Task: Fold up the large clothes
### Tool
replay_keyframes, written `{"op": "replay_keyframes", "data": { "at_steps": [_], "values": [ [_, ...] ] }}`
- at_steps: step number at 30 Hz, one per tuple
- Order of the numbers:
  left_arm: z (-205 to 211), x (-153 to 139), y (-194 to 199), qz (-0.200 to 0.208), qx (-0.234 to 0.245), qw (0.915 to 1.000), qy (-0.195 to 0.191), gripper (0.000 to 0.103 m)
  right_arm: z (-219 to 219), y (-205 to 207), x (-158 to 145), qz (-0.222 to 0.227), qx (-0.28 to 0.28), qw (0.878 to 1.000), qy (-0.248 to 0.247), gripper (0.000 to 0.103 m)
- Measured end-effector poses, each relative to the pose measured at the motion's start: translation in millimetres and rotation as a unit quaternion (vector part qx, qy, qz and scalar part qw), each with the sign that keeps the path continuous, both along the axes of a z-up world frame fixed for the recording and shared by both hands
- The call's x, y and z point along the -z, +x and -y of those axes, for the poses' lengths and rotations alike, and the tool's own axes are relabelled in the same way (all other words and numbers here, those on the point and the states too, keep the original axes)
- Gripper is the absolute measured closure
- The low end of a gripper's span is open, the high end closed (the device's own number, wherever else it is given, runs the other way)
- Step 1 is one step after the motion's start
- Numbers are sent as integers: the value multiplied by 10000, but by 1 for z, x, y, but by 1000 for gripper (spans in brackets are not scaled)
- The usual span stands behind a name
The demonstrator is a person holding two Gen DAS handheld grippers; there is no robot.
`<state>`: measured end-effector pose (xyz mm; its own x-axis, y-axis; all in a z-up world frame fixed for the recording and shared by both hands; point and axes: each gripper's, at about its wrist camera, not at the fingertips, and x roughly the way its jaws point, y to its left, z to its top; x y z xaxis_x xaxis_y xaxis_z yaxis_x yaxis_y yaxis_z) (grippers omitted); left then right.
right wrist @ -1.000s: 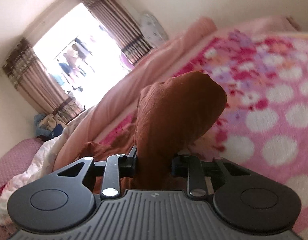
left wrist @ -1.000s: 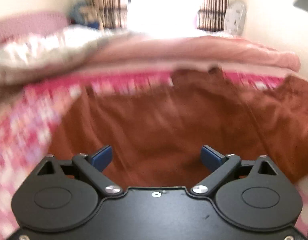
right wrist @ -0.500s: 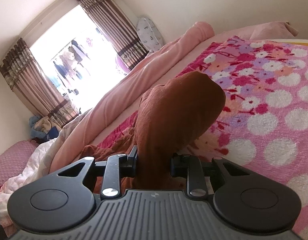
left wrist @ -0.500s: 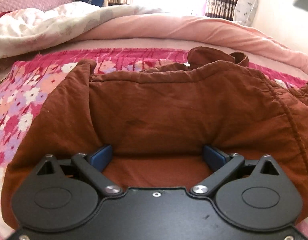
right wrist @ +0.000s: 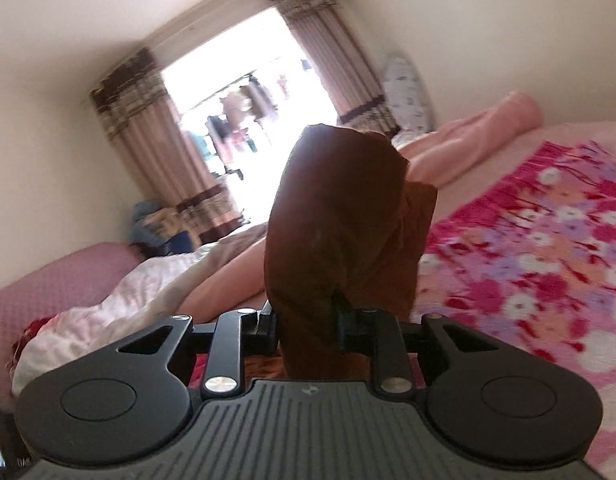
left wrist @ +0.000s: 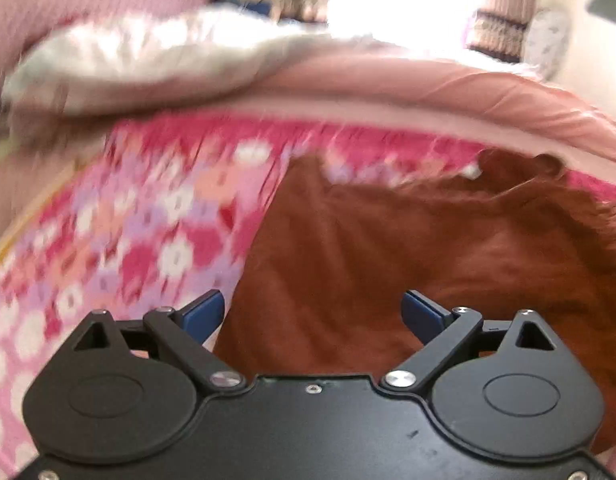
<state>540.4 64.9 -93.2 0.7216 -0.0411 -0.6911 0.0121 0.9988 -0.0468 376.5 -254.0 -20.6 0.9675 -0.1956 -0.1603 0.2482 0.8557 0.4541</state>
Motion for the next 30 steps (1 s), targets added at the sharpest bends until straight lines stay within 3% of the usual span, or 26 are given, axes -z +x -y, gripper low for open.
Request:
{"op": "replay_keyframes", "data": {
  "at_steps": [2, 3, 8, 14, 19, 21, 24, 26, 30],
  "values": [
    [-3, 29, 13, -384, 73, 9990, -201, 2, -17, 8, -1, -8, -186, 9998, -123, 74],
    [-5, 34, 10, -212, 17, 9994, -285, 1, -25, 12, -1, -7, -285, 9994, -173, 74],
    [3, 29, 4, -173, 55, 9998, -69, 2, -70, 31, -1, -96, -947, 9943, -483, 74],
    [-25, 27, 4, -349, -16, 9971, -672, 2, -111, 52, 12, -280, -1913, 9798, -515, 74],
    [-32, 20, 3, -390, -44, 9970, -670, 2, -131, 58, 22, -518, -2642, 9613, -582, 74],
    [-35, 18, 2, -403, -74, 9970, -664, 2, -135, 64, 29, -827, -2899, 9504, -763, 74],
    [-37, 12, -1, -334, -135, 9981, -498, 2, -132, 79, 51, -1554, -2853, 9408, -963, 75],
    [-36, 8, -5, -231, -214, 9992, -266, 2, -125, 78, 62, -1579, -2962, 9376, -904, 76],
    [-34, 5, -6, -225, -191, 9995, -90, 2, -131, 70, 61, -1554, -2963, 9341, -1246, 76]
  ]
}}
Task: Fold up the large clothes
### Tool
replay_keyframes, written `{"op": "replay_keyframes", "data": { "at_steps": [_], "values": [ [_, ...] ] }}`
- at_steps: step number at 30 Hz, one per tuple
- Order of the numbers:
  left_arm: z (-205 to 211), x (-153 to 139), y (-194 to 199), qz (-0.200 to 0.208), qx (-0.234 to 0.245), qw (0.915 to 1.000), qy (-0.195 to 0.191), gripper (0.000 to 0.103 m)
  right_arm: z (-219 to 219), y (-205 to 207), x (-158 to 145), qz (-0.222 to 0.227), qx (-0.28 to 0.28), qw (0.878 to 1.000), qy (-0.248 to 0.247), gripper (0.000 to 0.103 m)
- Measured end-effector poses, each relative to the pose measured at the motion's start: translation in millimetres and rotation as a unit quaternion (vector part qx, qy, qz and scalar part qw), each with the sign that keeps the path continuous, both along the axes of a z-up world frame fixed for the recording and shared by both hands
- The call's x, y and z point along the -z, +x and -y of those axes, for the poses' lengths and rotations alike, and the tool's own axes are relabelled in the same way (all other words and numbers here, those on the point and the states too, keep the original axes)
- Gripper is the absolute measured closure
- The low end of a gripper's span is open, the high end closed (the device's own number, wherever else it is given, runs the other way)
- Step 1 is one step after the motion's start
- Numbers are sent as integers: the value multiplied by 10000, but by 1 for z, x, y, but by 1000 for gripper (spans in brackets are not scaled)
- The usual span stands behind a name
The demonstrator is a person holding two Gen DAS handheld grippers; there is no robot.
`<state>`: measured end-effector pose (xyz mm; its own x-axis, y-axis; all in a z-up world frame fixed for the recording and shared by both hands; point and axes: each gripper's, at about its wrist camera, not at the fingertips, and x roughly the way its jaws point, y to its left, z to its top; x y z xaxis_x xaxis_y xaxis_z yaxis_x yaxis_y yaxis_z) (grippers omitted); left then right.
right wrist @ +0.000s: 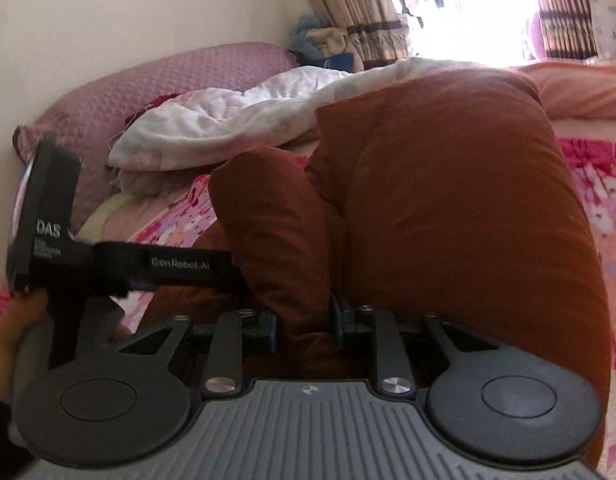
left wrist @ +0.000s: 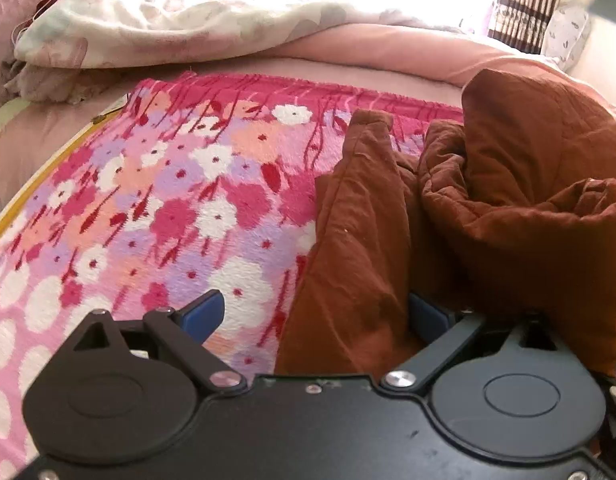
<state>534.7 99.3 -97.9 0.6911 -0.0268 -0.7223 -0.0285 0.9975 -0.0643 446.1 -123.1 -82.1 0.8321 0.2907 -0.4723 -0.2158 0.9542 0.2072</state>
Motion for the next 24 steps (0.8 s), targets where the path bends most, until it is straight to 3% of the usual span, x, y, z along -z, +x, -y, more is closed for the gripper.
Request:
{"op": "replay_keyframes", "data": {
  "at_steps": [8, 16, 24],
  "values": [
    [-5, -3, -10, 37, -82, 9999, 85, 2, 5, -10, -10, 175, -209, 9995, 127, 75],
    [-25, -16, -23, 132, -236, 9994, 214, 4, -16, -19, -23, 458, -655, 9965, 247, 74],
    [-51, -11, -28, -56, -459, 9985, 301, 4, -33, -10, -25, 416, -1086, 9923, 431, 74]
  ]
}}
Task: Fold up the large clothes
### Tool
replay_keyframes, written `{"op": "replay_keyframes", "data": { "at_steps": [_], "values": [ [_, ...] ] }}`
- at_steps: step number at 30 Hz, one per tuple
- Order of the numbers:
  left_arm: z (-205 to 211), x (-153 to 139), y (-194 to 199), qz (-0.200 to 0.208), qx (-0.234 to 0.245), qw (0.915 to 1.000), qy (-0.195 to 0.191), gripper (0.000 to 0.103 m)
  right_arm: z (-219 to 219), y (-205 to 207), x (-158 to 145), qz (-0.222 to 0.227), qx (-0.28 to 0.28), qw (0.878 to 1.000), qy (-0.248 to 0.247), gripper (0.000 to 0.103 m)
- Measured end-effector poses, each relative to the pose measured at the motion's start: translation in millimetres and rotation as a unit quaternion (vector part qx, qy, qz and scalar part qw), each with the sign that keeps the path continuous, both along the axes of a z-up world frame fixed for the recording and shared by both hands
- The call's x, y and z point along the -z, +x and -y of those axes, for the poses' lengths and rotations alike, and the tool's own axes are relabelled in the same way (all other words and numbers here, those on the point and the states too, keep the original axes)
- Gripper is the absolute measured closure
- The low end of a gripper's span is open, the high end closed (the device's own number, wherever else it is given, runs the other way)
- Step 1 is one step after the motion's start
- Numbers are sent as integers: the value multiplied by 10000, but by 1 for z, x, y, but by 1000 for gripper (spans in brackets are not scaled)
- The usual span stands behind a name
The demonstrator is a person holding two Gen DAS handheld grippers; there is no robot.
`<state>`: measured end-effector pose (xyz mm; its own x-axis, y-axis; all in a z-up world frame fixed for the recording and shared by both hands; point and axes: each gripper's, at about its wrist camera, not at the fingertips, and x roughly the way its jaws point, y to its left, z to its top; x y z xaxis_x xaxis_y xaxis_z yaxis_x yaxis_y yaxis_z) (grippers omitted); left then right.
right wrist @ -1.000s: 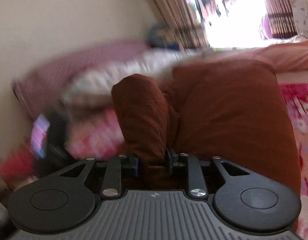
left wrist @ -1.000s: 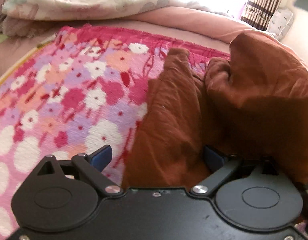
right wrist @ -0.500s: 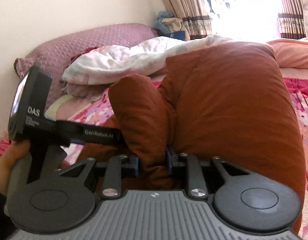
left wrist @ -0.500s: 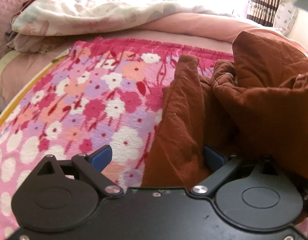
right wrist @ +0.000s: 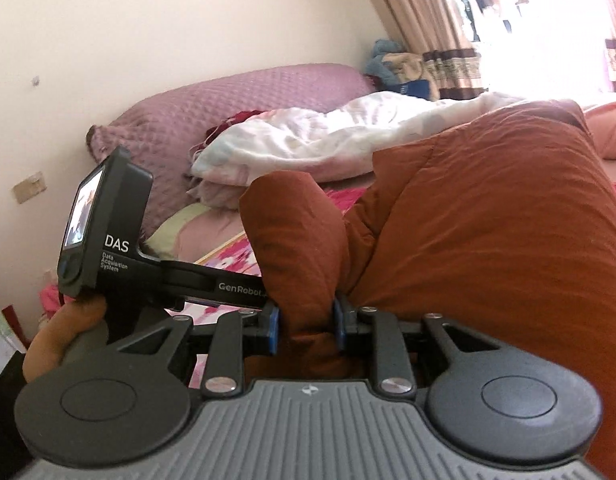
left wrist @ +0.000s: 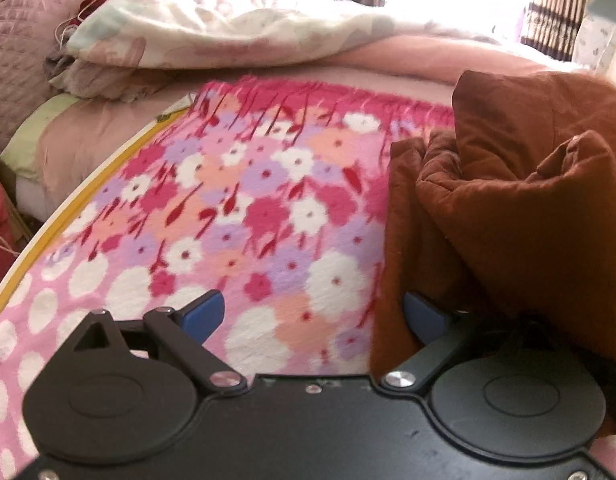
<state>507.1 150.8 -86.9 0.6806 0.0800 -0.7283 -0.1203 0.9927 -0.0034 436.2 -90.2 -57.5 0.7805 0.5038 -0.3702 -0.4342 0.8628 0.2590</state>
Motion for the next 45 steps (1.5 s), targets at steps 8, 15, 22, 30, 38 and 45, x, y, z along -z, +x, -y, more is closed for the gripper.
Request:
{"op": "replay_keyframes", "data": {
  "at_steps": [8, 15, 22, 30, 38, 45],
  "values": [
    [-32, 17, -1, -80, 404, 9961, -774, 3, 0, 10, 28, -307, -48, 9988, -374, 75],
    [-74, -20, -19, 425, 517, 9843, -1632, 6, -15, 9, 28, -193, 2, 9967, -793, 74],
    [17, -30, 5, 274, 1146, 9930, -96, 5, -17, 10, 27, -219, 73, 9962, -838, 73],
    [16, 12, 29, -241, 767, 9963, 302, 1, 0, -2, 16, -297, 49, 9979, -566, 62],
    [16, 21, 10, 63, 735, 9966, 379, 2, 77, 2, -12, -95, 1288, 9913, -269, 96],
    [11, 11, -4, 294, 571, 9975, 287, 4, 82, 29, 22, -538, 1494, 9872, -152, 103]
  ]
}}
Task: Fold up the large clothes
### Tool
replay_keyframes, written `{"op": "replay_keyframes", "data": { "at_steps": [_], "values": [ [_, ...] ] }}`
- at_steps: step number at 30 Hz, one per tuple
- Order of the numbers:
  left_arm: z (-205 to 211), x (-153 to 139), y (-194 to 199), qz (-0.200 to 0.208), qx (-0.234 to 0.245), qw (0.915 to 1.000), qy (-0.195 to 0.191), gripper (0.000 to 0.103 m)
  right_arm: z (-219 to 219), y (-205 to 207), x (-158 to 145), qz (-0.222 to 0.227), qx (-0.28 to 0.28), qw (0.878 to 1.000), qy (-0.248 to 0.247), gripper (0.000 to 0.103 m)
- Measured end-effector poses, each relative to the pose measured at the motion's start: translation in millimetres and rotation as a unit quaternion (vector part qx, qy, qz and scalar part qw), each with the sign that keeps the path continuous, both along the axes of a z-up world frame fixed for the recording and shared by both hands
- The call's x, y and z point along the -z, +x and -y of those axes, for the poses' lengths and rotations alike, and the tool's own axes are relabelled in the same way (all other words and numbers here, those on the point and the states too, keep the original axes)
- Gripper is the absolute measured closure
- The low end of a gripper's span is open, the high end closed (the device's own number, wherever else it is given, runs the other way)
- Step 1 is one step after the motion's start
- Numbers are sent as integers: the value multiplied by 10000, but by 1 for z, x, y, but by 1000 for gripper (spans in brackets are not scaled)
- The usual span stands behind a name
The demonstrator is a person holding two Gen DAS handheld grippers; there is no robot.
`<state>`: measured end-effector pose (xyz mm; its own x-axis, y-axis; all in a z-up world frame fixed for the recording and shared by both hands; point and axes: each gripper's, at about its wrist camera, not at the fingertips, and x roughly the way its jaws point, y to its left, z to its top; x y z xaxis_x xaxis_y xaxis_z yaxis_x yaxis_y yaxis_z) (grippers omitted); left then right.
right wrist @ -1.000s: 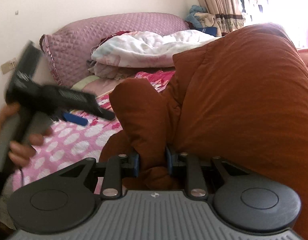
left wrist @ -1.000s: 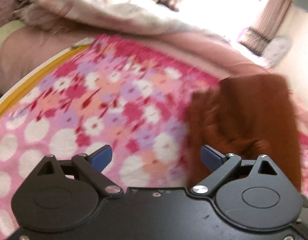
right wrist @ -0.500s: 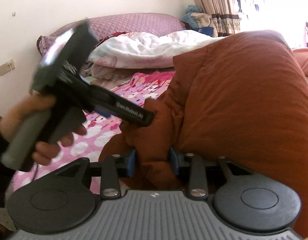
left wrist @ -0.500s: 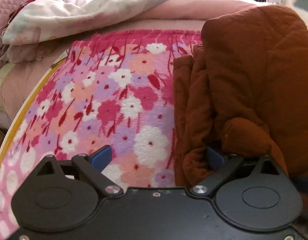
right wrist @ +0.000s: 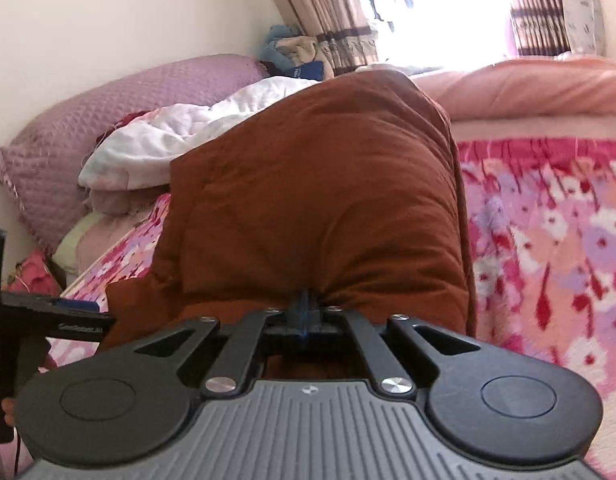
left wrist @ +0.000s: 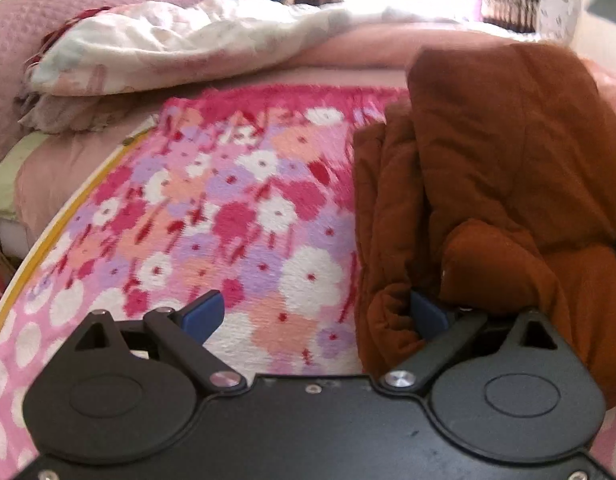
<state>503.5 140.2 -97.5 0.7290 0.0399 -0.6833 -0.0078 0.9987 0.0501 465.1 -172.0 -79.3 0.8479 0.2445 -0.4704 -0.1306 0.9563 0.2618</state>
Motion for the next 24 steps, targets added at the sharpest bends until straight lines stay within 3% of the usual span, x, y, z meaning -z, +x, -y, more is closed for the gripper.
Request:
{"op": "replay_keyframes", "data": {
  "at_steps": [3, 6, 9, 12, 14, 15, 17, 20, 24],
  "values": [
    [2, -32, -27, 421, 0, 9989, 199, 6, -9, 1, -3, -49, -52, 9997, -253, 103],
    [13, -64, -48, 926, 266, 9951, 215, 6, -5, 1, -2, -100, -96, 9998, -140, 103],
    [33, -77, -43, 1096, 545, 9924, 141, 5, -6, 3, -3, -176, -253, 9995, -26, 103],
    [58, -62, -12, 637, 711, 9943, 479, 5, -10, 1, -3, -211, -382, 9990, -43, 103],
    [71, -30, 11, 46, 692, 9938, 873, 5, -9, -3, -7, -151, -407, 9990, -51, 103],
    [72, -17, 15, -47, 745, 9931, 902, 2, -8, -7, -10, -74, -446, 9990, -37, 103],
    [60, -3, 15, -74, 636, 9970, 445, 2, -1, -13, -22, 35, -610, 9981, 48, 96],
    [39, 1, 16, -206, 589, 9979, -177, 2, 17, -17, -45, 421, -387, 9983, 81, 84],
    [38, 2, 11, -184, 697, 9973, -128, 2, 44, 12, -59, 550, 194, 9983, -67, 79]
  ]
}}
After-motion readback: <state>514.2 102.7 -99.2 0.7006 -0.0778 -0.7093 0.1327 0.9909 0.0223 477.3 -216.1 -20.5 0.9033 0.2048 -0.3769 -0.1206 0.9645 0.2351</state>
